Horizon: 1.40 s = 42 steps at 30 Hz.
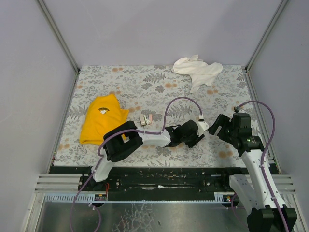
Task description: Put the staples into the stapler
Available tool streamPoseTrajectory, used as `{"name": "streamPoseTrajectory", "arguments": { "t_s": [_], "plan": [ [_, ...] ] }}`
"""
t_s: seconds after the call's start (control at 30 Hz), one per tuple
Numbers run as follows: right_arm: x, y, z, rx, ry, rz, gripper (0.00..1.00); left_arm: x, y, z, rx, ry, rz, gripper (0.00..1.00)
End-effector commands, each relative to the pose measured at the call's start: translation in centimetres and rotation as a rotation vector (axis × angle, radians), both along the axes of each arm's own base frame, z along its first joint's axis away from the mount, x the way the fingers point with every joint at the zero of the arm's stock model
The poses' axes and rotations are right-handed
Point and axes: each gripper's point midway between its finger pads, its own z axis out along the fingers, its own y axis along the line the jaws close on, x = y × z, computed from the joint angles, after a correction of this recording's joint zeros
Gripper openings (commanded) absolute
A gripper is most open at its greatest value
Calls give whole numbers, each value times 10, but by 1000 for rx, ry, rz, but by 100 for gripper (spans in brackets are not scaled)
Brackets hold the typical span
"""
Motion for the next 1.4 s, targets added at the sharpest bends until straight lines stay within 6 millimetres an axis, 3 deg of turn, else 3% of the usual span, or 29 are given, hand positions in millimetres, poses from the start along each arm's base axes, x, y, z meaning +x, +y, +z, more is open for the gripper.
{"name": "streamPoseTrajectory", "arguments": {
  "t_s": [0.0,0.1,0.27,0.7,0.8,1.13,1.37],
  "plan": [
    [5,4,6,27,-37,1,86,-11,21,-29,68,59,48,39],
    [9,8,14,62,-53,-7,86,-13,25,-24,28,107,107,38],
    [18,39,21,212,-68,86,87,-25,36,-7,-41,229,228,37],
    [6,80,23,424,-31,256,88,-45,73,49,-328,651,434,36],
    [3,87,23,484,-29,268,88,-46,75,67,-383,693,430,36],
    [5,123,56,758,-107,331,91,-43,82,142,-627,772,428,39],
    [6,143,73,858,-129,346,92,-43,85,179,-754,798,419,39]
  ]
}}
